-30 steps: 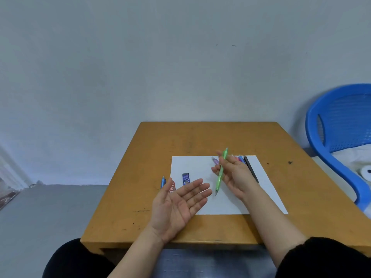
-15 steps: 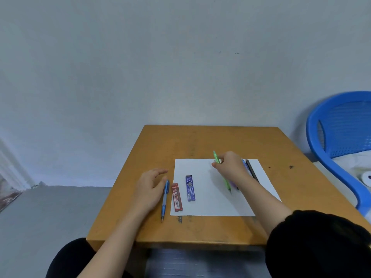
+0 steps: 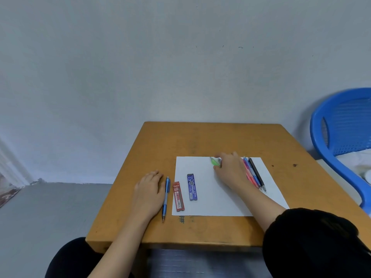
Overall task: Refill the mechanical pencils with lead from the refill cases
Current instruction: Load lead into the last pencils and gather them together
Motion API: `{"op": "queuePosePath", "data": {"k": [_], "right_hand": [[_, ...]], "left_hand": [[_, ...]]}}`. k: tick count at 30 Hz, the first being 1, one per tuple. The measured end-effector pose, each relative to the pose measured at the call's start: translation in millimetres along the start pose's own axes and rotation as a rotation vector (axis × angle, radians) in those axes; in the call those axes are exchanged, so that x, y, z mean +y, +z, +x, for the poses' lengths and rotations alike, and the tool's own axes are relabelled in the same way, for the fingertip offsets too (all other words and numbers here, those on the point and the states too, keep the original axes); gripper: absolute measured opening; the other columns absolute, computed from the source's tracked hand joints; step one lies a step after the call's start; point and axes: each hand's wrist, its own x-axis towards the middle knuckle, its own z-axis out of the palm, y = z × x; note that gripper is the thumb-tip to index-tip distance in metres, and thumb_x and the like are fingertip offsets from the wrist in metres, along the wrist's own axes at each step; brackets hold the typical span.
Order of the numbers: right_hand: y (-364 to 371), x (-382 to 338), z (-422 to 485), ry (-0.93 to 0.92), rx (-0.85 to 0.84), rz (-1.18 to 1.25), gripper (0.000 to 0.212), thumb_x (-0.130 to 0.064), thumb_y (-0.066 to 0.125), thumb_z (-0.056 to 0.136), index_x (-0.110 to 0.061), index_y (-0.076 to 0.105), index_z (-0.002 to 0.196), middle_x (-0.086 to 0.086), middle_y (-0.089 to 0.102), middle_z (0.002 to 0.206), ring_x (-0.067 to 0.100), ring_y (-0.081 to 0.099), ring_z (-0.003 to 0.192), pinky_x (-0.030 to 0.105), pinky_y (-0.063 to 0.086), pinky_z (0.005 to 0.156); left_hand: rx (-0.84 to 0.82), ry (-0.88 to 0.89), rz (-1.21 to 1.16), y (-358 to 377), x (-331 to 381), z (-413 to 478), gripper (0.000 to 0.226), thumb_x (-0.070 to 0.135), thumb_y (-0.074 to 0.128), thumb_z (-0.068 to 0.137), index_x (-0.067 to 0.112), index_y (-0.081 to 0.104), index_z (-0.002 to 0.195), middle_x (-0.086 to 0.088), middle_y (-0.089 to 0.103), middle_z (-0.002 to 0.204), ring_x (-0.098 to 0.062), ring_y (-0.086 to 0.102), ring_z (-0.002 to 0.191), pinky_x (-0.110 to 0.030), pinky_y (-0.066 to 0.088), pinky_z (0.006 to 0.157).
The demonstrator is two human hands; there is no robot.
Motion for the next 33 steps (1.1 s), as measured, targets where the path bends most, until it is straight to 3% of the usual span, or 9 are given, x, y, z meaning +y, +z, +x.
{"op": "queuePosePath", "data": {"k": [5, 10, 21, 23, 27, 33], "right_hand": [[3.4, 3.1, 0.9, 0.023, 0.075, -0.044, 0.036, -0.016, 0.055, 0.089, -0.02, 0.057, 0.124, 0.005, 0.054, 0.118, 0.023, 0.036, 0.114, 0.031, 0.03, 0.089], [1.7, -4.8, -1.1, 0.043, 0.046, 0.033, 0.039, -0.019, 0.057, 0.089, -0.019, 0.054, 0.128, 0.006, 0.05, 0.123, 0.024, 0.033, 0.118, 0.033, 0.028, 0.094], [-9.1, -76.6, -26.2, -0.111, -0.232, 0.317, 0.035, -0.027, 0.06, 0.089, -0.023, 0.058, 0.124, -0.001, 0.058, 0.108, 0.018, 0.033, 0.117, 0.027, 0.034, 0.088], [-6.0, -89.4, -34.6, -0.144, -0.289, 0.287, 0.029, -0.031, 0.062, 0.088, -0.025, 0.063, 0.116, 0.0, 0.055, 0.104, 0.018, 0.032, 0.116, 0.028, 0.037, 0.087], [4.7, -105.3, -49.5, -0.193, -0.333, 0.153, 0.013, -0.037, 0.068, 0.079, -0.024, 0.066, 0.081, -0.001, 0.046, 0.094, 0.018, 0.033, 0.107, 0.029, 0.037, 0.083], [10.2, -115.5, -55.5, -0.215, -0.321, 0.063, 0.02, -0.039, 0.065, 0.076, -0.019, 0.063, 0.076, 0.001, 0.049, 0.092, 0.02, 0.034, 0.101, 0.033, 0.038, 0.086]], "left_hand": [[0.009, 0.015, 0.003, 0.8, -1.8, 0.4, 0.041, 0.026, 0.035, 0.103, 0.021, 0.044, 0.143, 0.005, 0.037, 0.152, -0.012, 0.028, 0.141, -0.033, 0.019, 0.115], [0.022, -0.012, -0.011, 0.3, -1.0, -0.9, 0.041, 0.029, 0.039, 0.101, 0.025, 0.045, 0.141, 0.007, 0.038, 0.151, -0.011, 0.028, 0.14, -0.034, 0.02, 0.115], [0.088, -0.158, -0.059, -2.0, -2.7, -2.2, 0.039, 0.031, 0.045, 0.097, 0.026, 0.053, 0.135, 0.005, 0.043, 0.147, -0.014, 0.03, 0.139, -0.039, 0.018, 0.115], [0.093, -0.163, -0.064, -2.4, -2.1, -2.1, 0.039, 0.031, 0.046, 0.096, 0.026, 0.053, 0.134, 0.005, 0.043, 0.147, -0.014, 0.03, 0.139, -0.038, 0.018, 0.115], [0.1, -0.163, -0.068, -3.5, -1.3, -2.5, 0.038, 0.028, 0.046, 0.096, 0.025, 0.054, 0.133, 0.005, 0.044, 0.146, -0.013, 0.031, 0.138, -0.036, 0.018, 0.115], [0.109, -0.155, -0.078, -4.0, -3.1, -2.5, 0.038, 0.023, 0.044, 0.096, 0.025, 0.055, 0.132, 0.006, 0.044, 0.145, -0.013, 0.031, 0.138, -0.035, 0.017, 0.115]]}}
